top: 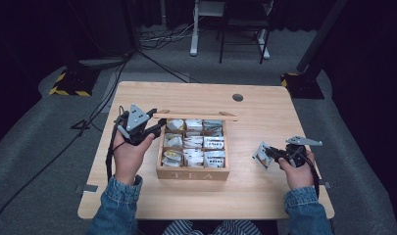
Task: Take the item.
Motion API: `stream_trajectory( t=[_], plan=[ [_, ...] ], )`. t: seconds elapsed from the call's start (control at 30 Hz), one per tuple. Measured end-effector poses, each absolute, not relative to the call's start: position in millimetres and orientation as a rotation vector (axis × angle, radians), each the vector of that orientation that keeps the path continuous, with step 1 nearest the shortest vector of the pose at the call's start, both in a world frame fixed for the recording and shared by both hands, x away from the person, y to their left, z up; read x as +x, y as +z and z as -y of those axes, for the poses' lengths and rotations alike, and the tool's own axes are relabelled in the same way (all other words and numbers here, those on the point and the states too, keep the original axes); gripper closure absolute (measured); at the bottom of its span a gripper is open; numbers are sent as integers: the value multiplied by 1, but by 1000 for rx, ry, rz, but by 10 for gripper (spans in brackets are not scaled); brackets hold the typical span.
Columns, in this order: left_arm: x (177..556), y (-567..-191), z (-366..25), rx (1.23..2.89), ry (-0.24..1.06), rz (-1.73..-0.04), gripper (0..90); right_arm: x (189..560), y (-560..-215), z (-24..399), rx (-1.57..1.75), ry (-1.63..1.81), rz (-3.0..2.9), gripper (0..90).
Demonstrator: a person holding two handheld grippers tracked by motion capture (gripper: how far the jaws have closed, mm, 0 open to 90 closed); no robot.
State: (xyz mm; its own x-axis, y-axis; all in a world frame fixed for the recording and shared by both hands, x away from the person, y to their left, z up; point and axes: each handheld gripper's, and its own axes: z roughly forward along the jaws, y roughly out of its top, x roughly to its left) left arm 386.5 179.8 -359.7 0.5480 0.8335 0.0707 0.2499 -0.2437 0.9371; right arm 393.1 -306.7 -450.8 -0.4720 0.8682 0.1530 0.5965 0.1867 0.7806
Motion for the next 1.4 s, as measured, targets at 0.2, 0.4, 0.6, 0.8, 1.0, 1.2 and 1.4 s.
stream_trajectory(
  t=[0.2, 0.4, 0.6, 0.8, 1.0, 1.2, 1.4],
  plan=[
    [387, -360, -180, 1777, 724, -898, 559, 396, -458, 310, 1422, 1108, -2127, 641],
    [386, -360, -180, 1778, 723, -898, 559, 400, -468, 313, 1454, 1043, -2127, 492],
    [386, -360, -180, 1778, 723, -898, 558, 400, -467, 316, 1464, 1041, -2096, 435],
    [386, -359, -180, 1783, 720, -897, 558, 399, -464, 319, 1446, 1059, -2099, 415],
    [386, -359, -180, 1790, 718, -895, 558, 398, -462, 325, 1410, 1065, -2110, 393],
    [386, -358, -180, 1794, 719, -899, 559, 397, -464, 334, 1407, 1062, -2117, 381],
    [386, -358, -180, 1800, 720, -898, 559, 398, -469, 342, 1420, 1018, -2124, 376]
  ],
)
